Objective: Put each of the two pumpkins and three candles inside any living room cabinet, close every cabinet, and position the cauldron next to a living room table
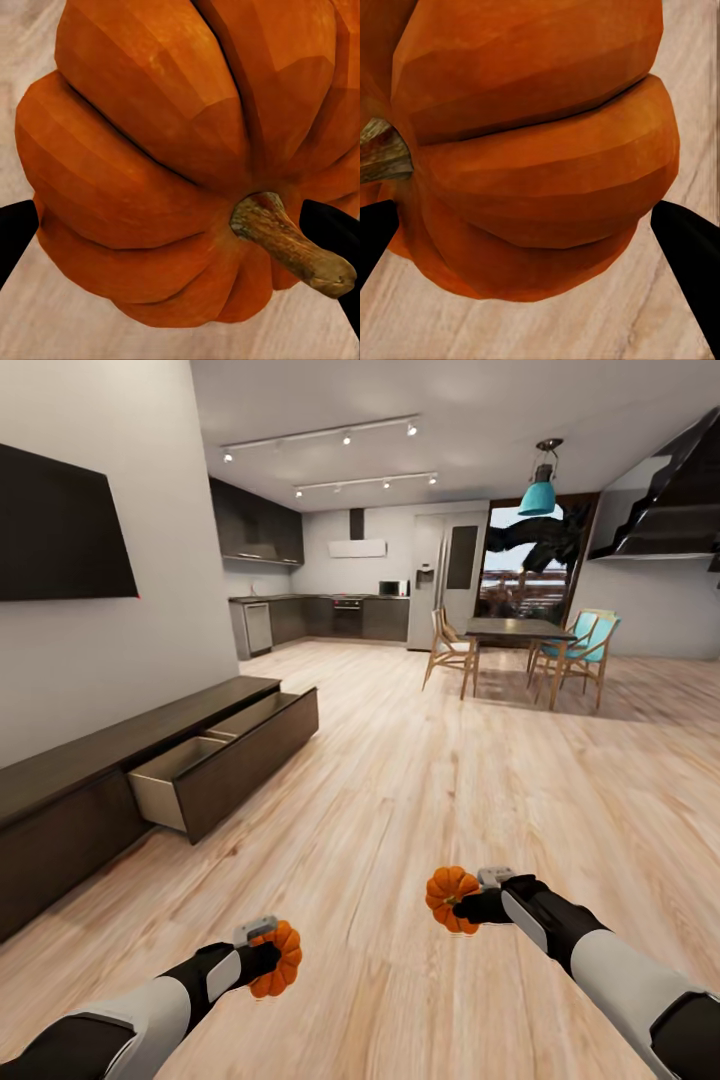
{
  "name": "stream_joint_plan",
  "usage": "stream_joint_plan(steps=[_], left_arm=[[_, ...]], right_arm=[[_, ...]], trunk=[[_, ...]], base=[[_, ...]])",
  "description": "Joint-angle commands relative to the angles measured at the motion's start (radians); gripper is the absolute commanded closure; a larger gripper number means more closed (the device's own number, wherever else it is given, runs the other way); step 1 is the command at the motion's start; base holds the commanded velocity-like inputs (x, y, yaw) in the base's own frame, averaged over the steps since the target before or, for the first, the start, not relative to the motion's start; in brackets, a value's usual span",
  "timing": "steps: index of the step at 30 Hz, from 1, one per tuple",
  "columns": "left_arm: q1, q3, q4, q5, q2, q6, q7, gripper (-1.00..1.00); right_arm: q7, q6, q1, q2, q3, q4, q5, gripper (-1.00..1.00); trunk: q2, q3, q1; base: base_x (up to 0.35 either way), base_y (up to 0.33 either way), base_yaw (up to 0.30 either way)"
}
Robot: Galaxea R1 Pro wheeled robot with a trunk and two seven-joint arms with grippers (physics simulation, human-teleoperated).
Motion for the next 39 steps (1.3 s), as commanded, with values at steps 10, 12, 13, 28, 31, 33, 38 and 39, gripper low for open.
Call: stream_joint_plan(steps=[10,12,13,28,31,33,38,39], left_arm=[[-0.001,-0.006,-0.001,0.010,0.000,0.004,-0.001,1.00],[-0.001,-0.007,-0.001,0.010,0.000,0.004,-0.001,1.00],[-0.001,-0.006,-0.001,0.010,0.000,0.004,-0.001,1.00],[-0.001,-0.007,0.001,0.010,0.000,0.004,-0.001,1.00],[-0.001,-0.006,0.001,0.010,0.000,0.004,-0.001,1.00],[-0.001,-0.007,0.001,0.010,0.000,0.004,-0.001,1.00],[-0.001,-0.006,0.002,0.010,0.000,0.004,-0.001,1.00],[-0.002,-0.007,0.002,0.010,0.000,0.004,-0.001,1.00]], right_arm=[[-0.001,0.005,-0.001,0.004,0.003,-0.004,0.001,1.00],[0.001,0.004,-0.001,0.008,0.002,-0.005,0.001,1.00],[0.002,0.004,-0.001,0.009,0.002,-0.006,0.001,1.00],[0.005,0.001,-0.001,0.011,-0.002,-0.008,-0.002,1.00],[0.005,0.002,-0.001,0.011,-0.003,-0.008,-0.002,1.00],[0.005,0.002,0.000,0.011,-0.003,-0.008,-0.002,1.00],[0.005,0.002,-0.001,0.011,-0.004,-0.008,-0.002,1.00],[0.005,0.002,-0.001,0.011,-0.003,-0.007,-0.002,1.00]], trunk=[[0.000,-0.001,0.000],[0.000,-0.001,0.000],[0.000,-0.001,0.000],[0.000,0.004,0.000],[0.000,0.006,0.000],[0.000,0.007,0.000],[0.000,0.007,0.000],[0.000,0.007,0.000]], base=[[0.316,-0.184,0.000],[0.316,-0.185,0.000],[0.316,-0.185,0.000],[0.315,-0.185,0.070],[0.315,-0.185,0.176],[0.315,-0.185,0.030],[0.315,-0.185,0.007],[0.315,-0.185,0.012]])
